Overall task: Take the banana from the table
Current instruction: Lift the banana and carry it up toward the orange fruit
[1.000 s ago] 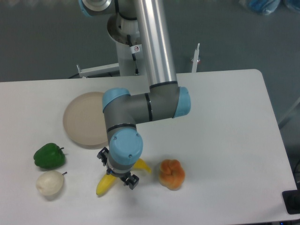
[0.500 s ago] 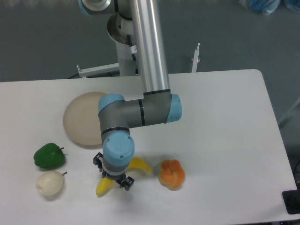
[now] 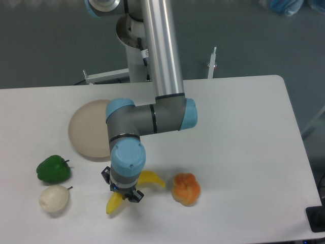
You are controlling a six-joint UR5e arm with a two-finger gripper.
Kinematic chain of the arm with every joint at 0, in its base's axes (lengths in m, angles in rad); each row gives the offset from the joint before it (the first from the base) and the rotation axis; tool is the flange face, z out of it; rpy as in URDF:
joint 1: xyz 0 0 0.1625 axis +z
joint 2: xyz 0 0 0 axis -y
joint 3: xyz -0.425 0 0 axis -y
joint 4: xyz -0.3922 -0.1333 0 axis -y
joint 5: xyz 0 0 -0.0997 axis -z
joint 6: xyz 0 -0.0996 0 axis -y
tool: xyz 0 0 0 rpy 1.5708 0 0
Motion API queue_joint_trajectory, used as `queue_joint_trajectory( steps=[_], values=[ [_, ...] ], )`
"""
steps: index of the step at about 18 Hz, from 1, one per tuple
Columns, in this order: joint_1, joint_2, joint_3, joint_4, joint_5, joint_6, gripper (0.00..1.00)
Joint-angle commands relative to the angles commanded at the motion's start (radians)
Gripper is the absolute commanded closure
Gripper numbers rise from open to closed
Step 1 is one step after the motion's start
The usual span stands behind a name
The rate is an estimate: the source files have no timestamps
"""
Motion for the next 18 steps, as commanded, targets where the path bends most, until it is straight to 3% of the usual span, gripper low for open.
queue_joint_trajectory(
  steps=[3,9,11,15,18],
  values=[
    [0.040,0.031,0.015,-0.002,-0.074,-0.005,0.90],
    [0.170,0.084,0.028,-0.008,-0.071,0.056,0.90],
    [0.227,0.106,0.015,-0.012,-0.068,0.144,0.90],
    [0.342,0.126,0.026,-0.112,-0.059,0.352,0.90],
    [0.397,0.124,0.025,-0.140,0.070,0.478,0.90]
  ],
)
